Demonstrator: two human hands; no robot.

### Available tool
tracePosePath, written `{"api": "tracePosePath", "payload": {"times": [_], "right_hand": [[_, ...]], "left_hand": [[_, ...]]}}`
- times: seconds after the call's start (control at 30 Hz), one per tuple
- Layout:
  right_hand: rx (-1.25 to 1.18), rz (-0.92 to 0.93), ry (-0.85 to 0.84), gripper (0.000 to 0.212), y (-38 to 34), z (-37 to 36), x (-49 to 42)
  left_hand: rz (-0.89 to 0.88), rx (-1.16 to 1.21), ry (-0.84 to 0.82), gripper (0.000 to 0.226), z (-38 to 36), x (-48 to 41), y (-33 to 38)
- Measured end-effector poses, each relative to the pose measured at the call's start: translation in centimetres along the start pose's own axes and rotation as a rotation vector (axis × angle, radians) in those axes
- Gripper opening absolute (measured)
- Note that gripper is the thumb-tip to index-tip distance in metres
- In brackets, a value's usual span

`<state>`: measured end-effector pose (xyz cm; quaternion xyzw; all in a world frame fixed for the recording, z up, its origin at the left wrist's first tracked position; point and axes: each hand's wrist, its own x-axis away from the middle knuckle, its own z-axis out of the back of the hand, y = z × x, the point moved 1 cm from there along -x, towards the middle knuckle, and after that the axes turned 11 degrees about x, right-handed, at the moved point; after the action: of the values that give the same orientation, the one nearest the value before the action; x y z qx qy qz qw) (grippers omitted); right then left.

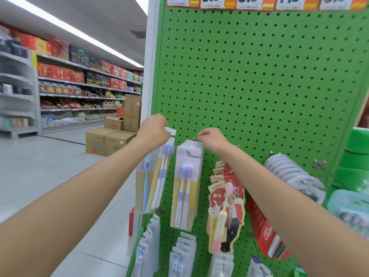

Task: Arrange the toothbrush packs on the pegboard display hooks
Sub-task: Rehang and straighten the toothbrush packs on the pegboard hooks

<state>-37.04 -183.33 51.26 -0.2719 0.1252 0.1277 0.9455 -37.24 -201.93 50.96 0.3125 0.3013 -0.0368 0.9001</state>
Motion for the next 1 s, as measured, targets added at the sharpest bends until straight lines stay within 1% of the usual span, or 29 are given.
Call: {"api": "tracePosePath", "payload": {"times": [0.13, 0.33, 0.47, 0.6, 0.7, 0.77, 0.9, 1.0], "right_hand": [[0.042, 0.001, -0.067, 0.035, 0.2, -0.5, -2.0], [0.008, -0.010, -0.188, 0.025, 1.1, -0.9, -4.2], [-0.007, -0.018, -0.214, 0.024, 1.7, -0.8, -4.4], [-0.054, -0.018, -0.190, 0.021, 2.0, -0.6, -4.4], [-0.061, -0.019, -0.089, 0.021, 2.5, -0.5, -4.8], [-0.059, -0.015, -0.035, 0.017, 2.8, -0.4, -5.0], [-0.044, -0.009, -0.038, 0.029, 2.9, -0.3, -5.1], [-0.050, -0.002, -0.035, 0.030, 3.3, -0.2, -5.5]], "left_hand": [[0.016, -0.007, -0.001, 0.026, -0.9, -2.5, 0.5], [0.034, 0.043, -0.063, 0.034, -2.5, -4.5, 1.1], [0.037, 0.095, -0.104, 0.030, -3.0, -5.0, 1.1], [0.065, 0.171, -0.181, 0.026, -3.6, -4.7, 1.1], [0.097, 0.255, -0.265, 0.021, -4.0, -4.5, 1.1], [0.115, 0.298, -0.291, 0.019, -4.2, -4.4, 1.2], [0.145, 0.347, -0.322, 0.016, -4.0, -4.4, 1.4], [0.192, 0.428, -0.360, 0.017, -3.7, -4.3, 1.3]]}}
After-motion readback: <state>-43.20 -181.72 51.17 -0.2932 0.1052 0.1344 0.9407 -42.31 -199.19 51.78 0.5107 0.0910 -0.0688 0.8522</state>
